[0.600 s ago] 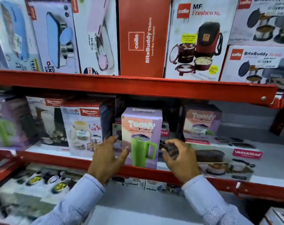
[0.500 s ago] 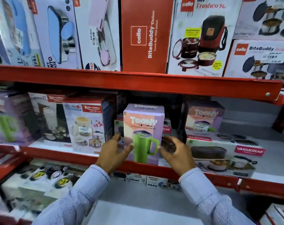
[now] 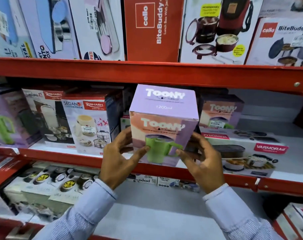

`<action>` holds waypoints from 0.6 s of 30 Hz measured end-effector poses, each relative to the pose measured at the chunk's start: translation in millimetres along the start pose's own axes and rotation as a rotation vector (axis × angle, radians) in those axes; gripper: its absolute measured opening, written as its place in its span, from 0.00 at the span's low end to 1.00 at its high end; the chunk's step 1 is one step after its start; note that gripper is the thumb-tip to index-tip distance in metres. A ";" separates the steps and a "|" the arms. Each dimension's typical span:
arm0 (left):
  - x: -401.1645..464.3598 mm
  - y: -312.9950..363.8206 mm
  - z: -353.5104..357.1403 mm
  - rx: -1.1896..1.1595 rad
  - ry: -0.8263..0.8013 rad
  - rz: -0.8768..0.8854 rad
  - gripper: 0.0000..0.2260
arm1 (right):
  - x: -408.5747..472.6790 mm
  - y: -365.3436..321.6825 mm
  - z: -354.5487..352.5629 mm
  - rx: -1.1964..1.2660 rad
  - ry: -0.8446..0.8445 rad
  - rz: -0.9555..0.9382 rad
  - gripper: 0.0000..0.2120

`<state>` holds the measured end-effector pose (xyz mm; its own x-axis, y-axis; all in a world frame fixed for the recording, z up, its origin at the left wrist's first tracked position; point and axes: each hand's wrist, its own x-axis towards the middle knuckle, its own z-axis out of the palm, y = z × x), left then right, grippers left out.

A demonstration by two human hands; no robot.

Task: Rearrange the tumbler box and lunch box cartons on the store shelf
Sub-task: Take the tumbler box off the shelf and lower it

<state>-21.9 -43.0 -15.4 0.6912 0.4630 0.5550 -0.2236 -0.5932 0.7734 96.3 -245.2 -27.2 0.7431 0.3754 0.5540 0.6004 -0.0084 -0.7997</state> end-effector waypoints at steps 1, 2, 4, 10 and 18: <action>-4.0 5.0 -5.2 -0.006 0.017 0.056 0.21 | -3.8 -3.7 -6.4 -0.006 0.011 -0.055 0.26; -6.2 11.8 -11.6 0.003 0.044 0.123 0.21 | -5.4 -12.4 -10.5 -0.023 0.025 -0.114 0.25; -15.1 15.7 -22.2 0.046 0.106 0.217 0.20 | -11.1 -27.2 -15.2 -0.072 0.055 -0.230 0.22; -79.2 -10.9 -6.7 0.312 0.038 0.331 0.26 | -75.1 2.4 -28.0 -0.138 0.004 -0.204 0.24; -136.2 -92.7 50.9 0.162 -0.317 -0.201 0.30 | -130.2 93.7 -17.4 -0.106 -0.203 0.145 0.27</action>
<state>-60.3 -84.6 -178.2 0.8932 0.3694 0.2565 0.0310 -0.6195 0.7844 61.0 -311.0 -170.2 0.7554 0.5411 0.3696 0.5277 -0.1679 -0.8327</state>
